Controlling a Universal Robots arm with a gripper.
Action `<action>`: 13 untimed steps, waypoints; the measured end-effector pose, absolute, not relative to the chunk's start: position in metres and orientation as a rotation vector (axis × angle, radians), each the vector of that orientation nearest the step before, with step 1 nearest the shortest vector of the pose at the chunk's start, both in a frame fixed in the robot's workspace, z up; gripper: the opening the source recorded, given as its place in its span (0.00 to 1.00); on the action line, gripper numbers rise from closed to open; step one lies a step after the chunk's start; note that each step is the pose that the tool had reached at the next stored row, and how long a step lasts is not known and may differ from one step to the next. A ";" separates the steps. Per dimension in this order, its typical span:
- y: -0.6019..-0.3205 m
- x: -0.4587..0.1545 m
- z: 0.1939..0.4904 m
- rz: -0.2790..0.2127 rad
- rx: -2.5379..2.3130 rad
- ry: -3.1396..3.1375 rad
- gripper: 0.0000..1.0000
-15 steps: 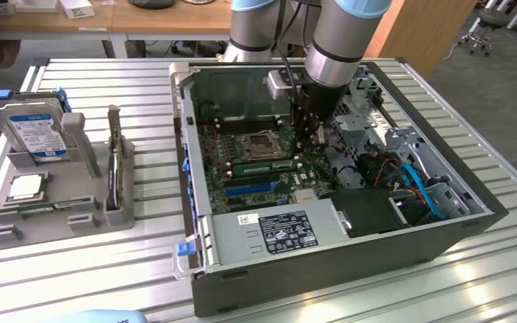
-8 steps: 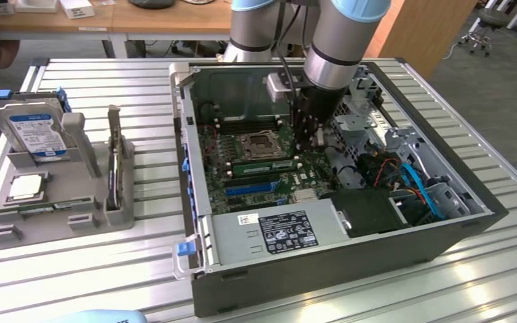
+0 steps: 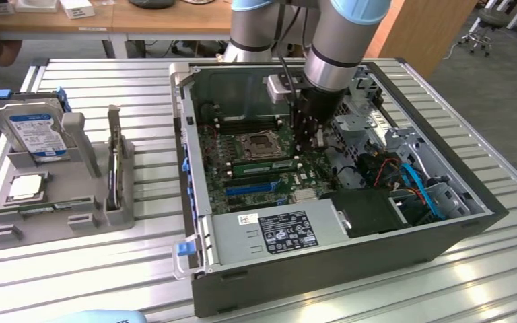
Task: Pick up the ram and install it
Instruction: 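Press down the ram until it locks into place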
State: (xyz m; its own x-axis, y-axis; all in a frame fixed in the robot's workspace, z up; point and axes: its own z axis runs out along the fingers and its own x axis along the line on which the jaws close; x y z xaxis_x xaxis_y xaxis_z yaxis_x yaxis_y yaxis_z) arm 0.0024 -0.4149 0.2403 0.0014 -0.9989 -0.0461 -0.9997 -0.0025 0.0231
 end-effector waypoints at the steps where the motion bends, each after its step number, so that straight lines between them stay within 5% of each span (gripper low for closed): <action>1: -0.415 0.004 0.240 0.077 -2.211 2.207 0.10; 13: -0.415 0.007 0.236 0.077 -2.211 2.207 0.10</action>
